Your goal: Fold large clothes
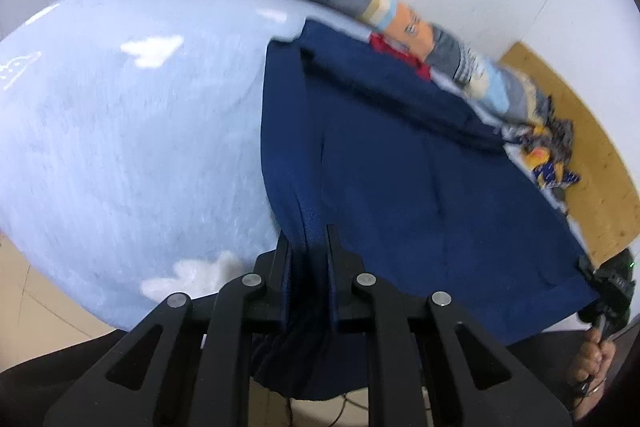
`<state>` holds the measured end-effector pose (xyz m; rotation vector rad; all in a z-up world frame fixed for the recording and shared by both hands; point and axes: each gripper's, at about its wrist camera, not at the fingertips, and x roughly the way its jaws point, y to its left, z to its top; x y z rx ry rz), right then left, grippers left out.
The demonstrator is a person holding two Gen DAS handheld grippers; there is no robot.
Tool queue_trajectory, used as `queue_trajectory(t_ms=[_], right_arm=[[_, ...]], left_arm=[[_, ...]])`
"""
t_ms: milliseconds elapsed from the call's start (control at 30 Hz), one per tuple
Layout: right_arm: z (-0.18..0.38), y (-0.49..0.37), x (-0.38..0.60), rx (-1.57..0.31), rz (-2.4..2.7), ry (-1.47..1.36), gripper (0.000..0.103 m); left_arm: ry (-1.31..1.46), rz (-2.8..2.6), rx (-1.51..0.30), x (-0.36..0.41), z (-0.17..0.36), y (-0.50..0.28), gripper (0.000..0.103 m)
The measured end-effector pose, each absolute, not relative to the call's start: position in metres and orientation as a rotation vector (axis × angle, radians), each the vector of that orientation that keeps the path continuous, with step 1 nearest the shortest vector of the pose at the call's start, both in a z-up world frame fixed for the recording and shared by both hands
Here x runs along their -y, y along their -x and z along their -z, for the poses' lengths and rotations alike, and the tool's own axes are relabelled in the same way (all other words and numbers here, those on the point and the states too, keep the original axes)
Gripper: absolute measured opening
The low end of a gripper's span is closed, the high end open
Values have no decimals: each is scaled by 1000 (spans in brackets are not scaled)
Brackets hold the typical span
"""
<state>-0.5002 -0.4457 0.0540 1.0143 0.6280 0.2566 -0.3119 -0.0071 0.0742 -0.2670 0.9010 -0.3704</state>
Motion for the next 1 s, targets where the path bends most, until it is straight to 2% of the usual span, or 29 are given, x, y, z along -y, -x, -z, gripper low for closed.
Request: queue_trajectory(t_ms=[367, 633, 867, 1000], right_arm=[[-121, 523, 457, -474, -338, -1076, 10], [-152, 495, 470, -430, -357, -1114, 10], [-173, 444, 487, -409, -351, -1166, 11], [-185, 419, 495, -408, -327, -1149, 11]], left_arm=[[374, 425, -739, -2, -163, 302, 12], [469, 413, -722, -15, -185, 274, 11], [498, 365, -706, -20, -209, 214, 10], [454, 447, -793, -4, -198, 192, 11]])
